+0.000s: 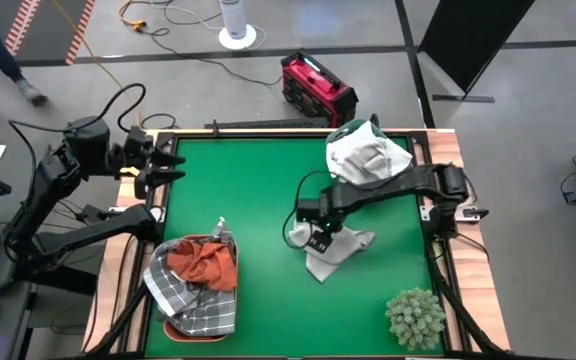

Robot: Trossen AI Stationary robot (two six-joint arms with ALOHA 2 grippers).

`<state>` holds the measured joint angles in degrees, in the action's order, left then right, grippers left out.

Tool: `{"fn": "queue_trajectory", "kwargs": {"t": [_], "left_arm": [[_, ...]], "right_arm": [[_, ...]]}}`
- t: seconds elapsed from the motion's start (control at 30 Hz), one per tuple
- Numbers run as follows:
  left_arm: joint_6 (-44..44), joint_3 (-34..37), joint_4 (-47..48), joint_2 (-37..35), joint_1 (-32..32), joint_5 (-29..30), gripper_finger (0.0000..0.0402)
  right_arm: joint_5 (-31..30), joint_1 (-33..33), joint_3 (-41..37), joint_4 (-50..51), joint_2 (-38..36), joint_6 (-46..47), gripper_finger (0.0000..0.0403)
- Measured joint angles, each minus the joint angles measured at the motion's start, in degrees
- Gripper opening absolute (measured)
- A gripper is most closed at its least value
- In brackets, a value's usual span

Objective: Sort towels by color in basket
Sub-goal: Put the light gray towel into the green bin

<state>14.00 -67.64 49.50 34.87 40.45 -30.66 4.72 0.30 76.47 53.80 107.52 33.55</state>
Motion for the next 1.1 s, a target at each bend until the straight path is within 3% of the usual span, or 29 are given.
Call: {"fn": "queue_trajectory", "kwargs": {"t": [0.13,0.2,0.27,0.4,0.43,0.53,0.67,0.97,1.03,1.1], "left_arm": [[2.68,0.0,0.09,-0.08,0.0,-4.99,0.0242],[4.13,0.0,0.23,-0.15,0.0,-6.41,0.0242],[4.74,-0.05,0.5,-0.17,0.0,-6.63,0.0242],[3.8,-0.81,0.76,-0.14,-0.01,-6.39,0.0242],[3.49,-0.93,0.68,-0.15,0.0,-6.12,0.0242],[3.25,-0.96,0.74,-0.17,0.0,-5.0,0.0242],[3.19,-0.96,0.65,-0.13,0.0,-4.49,0.0242],[2.85,-0.96,0.42,-0.13,0.0,-2.96,0.0242],[1.87,-0.96,0.29,-0.07,-0.02,-2.41,0.0242],[0.83,-0.96,0.24,-0.01,-0.02,-1.67,0.0242]], "right_arm": [[-1.91,1.69,0.11,-1.54,5.03,-0.92,0.0271],[-3.16,2.23,0.26,-1.39,5.79,-0.99,0.0246],[-4.39,2.53,0.26,-1.34,5.89,-1.45,0.0196],[-4.94,1.4,0.02,-2.57,4.51,-3.85,0.0046],[-4.82,0.73,0.02,-3.17,3.89,-4.24,0.0034],[-5.84,-2.47,-0.04,-3.09,0.46,-3.86,0.0035],[-14.23,-7.95,-0.04,-2.76,-7.84,-1.97,0.0035],[-44.89,-16.81,0.09,-2.93,-32.1,-1.54,0.0035],[-46.51,-18.76,0.13,-0.07,-34.47,-2.45,0.0035],[-44.44,-21.17,0.15,5.65,-34.88,-1.15,0.0035]]}}
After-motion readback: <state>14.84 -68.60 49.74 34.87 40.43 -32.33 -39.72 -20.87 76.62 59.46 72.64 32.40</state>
